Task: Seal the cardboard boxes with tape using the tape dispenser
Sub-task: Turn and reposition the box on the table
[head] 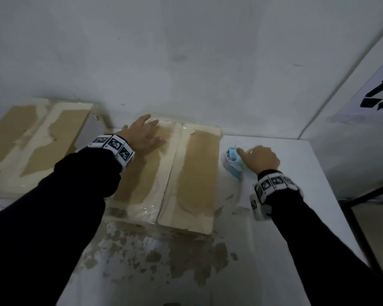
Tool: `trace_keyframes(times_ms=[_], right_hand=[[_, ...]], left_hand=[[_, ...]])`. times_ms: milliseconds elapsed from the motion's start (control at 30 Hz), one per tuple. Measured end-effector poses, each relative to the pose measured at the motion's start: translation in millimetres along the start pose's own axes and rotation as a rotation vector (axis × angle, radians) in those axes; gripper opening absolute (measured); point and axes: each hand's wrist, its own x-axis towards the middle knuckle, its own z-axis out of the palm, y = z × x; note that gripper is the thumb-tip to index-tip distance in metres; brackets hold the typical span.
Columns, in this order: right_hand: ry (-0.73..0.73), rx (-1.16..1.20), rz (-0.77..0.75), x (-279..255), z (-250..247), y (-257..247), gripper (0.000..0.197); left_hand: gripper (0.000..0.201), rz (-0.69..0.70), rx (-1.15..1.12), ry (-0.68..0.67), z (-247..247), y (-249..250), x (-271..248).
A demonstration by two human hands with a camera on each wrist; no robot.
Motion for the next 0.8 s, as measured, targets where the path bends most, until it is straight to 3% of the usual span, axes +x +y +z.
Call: trace_keyframes(times_ms=[133,233,300,400,533,800], right_hand=[[0.082,0.151,-0.323,12,-17,-75,0.042],[-0.079,0.040,-0.567,14,-15,-137,0.046],[-0.221,-0.122,-0.643,14,-1,-169,0.051],[-0.393,-0.269,-0.632,11,22,-197,0.058],[-0.487,-0.299,-0.591,12,31,-200,0.062],[-0.456,-0.259,-0.614,1,29,-221,0.061]], left_hand=[[0.072,0.015,0.001,0.003,0,-7,11],[0.071,0.045,0.036,-0.004,0,-11,20],[0.070,0.083,0.107,-0.030,1,-14,27],[0.069,0.118,0.162,-0.081,7,-17,35],[0.067,0.134,0.105,-0.059,16,-20,43],[0.058,0.156,-0.027,0.058,34,-21,41]])
